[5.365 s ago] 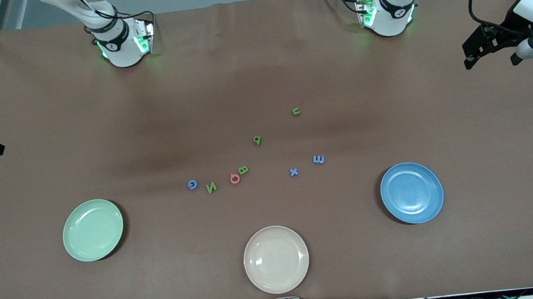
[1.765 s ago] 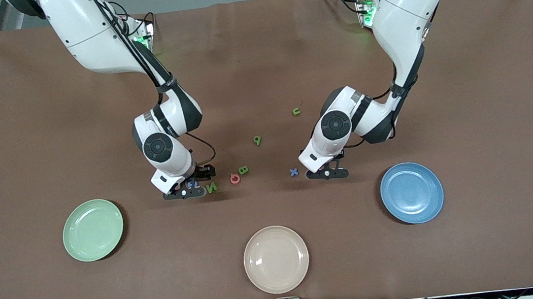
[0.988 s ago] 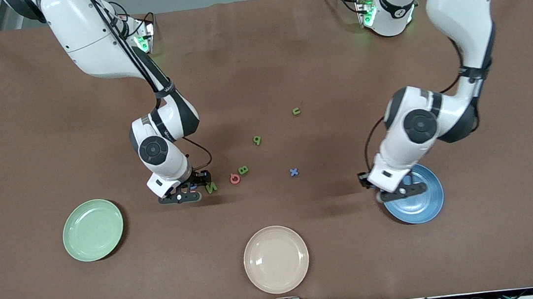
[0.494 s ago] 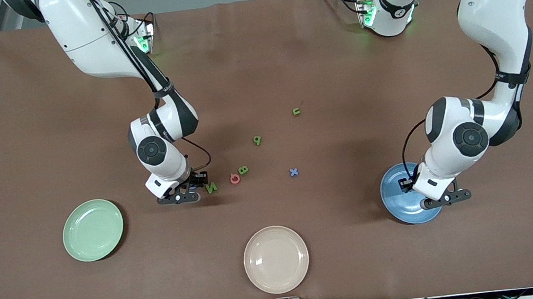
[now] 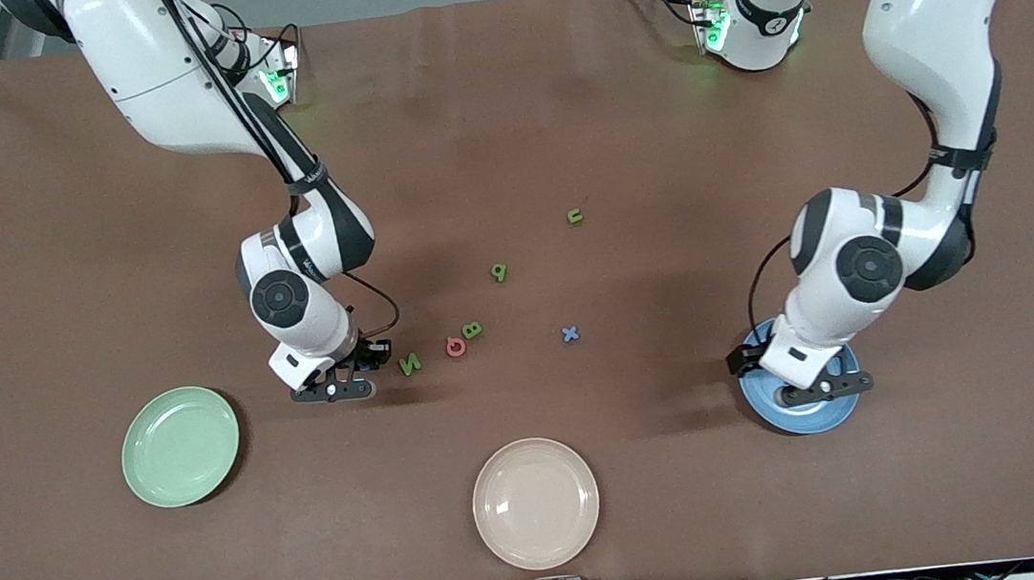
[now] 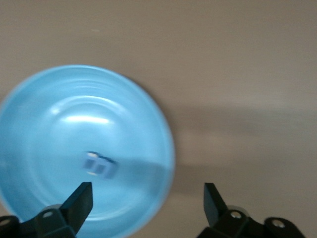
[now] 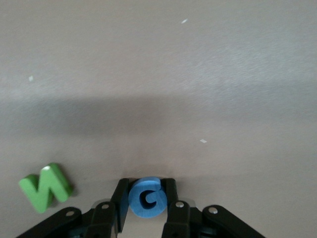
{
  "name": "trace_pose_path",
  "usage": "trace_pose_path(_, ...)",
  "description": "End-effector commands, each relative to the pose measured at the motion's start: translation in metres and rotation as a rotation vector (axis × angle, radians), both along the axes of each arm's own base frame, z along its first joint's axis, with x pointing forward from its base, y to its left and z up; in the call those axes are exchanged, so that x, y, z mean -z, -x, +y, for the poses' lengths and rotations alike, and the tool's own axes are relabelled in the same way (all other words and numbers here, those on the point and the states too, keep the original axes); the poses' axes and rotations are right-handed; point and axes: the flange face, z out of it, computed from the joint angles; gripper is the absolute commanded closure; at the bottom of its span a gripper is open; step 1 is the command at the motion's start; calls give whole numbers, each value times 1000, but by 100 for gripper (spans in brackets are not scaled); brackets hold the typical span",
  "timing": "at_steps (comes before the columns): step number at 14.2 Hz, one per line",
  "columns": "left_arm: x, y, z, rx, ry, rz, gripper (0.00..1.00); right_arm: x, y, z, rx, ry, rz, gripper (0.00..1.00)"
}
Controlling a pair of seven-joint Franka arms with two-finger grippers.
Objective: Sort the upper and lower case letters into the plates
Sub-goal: 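Place the blue C on the green plate while the left gripper returns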
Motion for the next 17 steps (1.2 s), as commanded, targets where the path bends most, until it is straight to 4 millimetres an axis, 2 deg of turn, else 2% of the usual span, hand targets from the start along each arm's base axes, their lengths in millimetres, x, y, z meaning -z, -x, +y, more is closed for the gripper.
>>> trace_pose_path(1, -4, 14, -74, -55, 21, -10, 10, -21, -28, -38, 13, 5, 10, 95)
trace_pose_path(3, 1, 30, -134, -42, 41, -14, 17, -59, -67, -89, -57, 48, 14, 95)
trace_pose_path(5, 13, 41, -174, -67, 58, -5, 22, -85, -94, -138, -176, 80, -7, 95)
trace_pose_path(7, 38, 56, -224, -60, 68, 4, 36, -90, -102, -177, -327, 197, -10, 94)
trace_pose_path(9, 56, 68, -245, -63, 60, 16, 38, -82, -108, -212, -380, 291, -21, 91)
trace_pose_path(10, 62, 75, -252, -51, 56, 22, 39, -68, -108, -218, -382, 293, -27, 87)
trace_pose_path(11, 66, 77, -254, -48, 54, 26, 42, -53, -107, -221, -381, 290, -18, 75)
trace_pose_path(12, 70, 82, -259, -39, 51, 32, 43, -44, -106, -221, -381, 288, -10, 50)
trace_pose_path(13, 71, 84, -261, -33, 48, 32, 42, -43, -106, -221, -377, 287, -9, 34)
trace_pose_path(15, 74, 86, -260, -29, 41, 35, 43, -44, -106, -214, -375, 284, -8, 32)
trace_pose_path(17, 76, 85, -257, -31, 35, 38, 43, -46, -104, -195, -369, 237, -13, 32)
